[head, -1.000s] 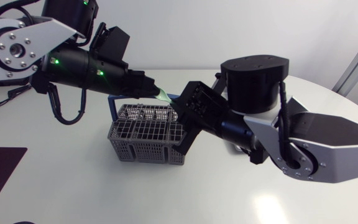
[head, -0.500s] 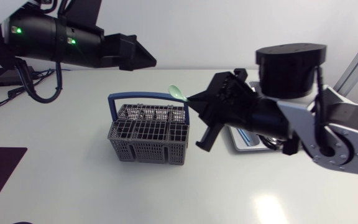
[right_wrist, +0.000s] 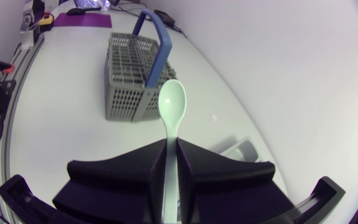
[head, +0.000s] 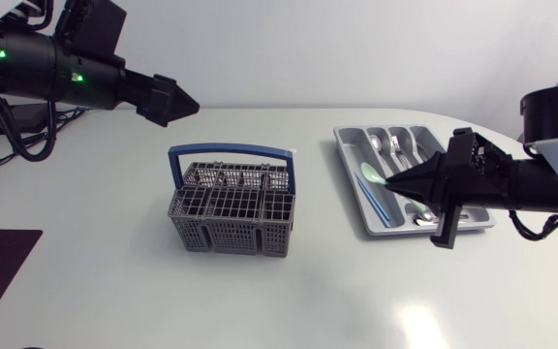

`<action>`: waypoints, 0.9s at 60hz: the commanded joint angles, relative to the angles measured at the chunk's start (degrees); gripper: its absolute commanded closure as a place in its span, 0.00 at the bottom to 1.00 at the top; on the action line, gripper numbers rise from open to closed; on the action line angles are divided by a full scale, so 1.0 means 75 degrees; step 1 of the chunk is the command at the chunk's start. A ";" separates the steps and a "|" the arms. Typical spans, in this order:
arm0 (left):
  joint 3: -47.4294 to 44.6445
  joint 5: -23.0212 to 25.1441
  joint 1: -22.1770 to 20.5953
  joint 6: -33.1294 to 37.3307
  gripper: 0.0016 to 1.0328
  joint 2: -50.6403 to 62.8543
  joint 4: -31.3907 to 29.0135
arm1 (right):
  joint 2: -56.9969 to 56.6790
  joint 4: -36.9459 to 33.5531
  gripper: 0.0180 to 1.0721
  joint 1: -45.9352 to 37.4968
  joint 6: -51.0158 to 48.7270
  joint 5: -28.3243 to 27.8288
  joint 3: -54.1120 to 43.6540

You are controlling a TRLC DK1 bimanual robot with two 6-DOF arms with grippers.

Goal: Unload the cutlery basket into the drawer organizer.

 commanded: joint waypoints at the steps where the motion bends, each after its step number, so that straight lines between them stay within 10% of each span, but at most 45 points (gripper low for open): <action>1: -0.0331 -0.0058 0.0272 0.0399 0.04 -0.0096 -0.0047 | 0.0701 -0.0465 0.95 -0.0678 -0.1450 -0.0175 -0.0043; 26: -0.0847 -0.0081 0.0753 0.0997 0.04 -0.0225 -0.0036 | 0.3877 -0.1988 0.95 -0.3034 -0.4579 -0.0246 0.2114; 54: -0.1128 -0.0081 0.1351 0.1360 0.04 -0.0447 -0.0047 | 0.5541 -0.1918 0.94 -0.3034 -0.5880 0.0938 0.3051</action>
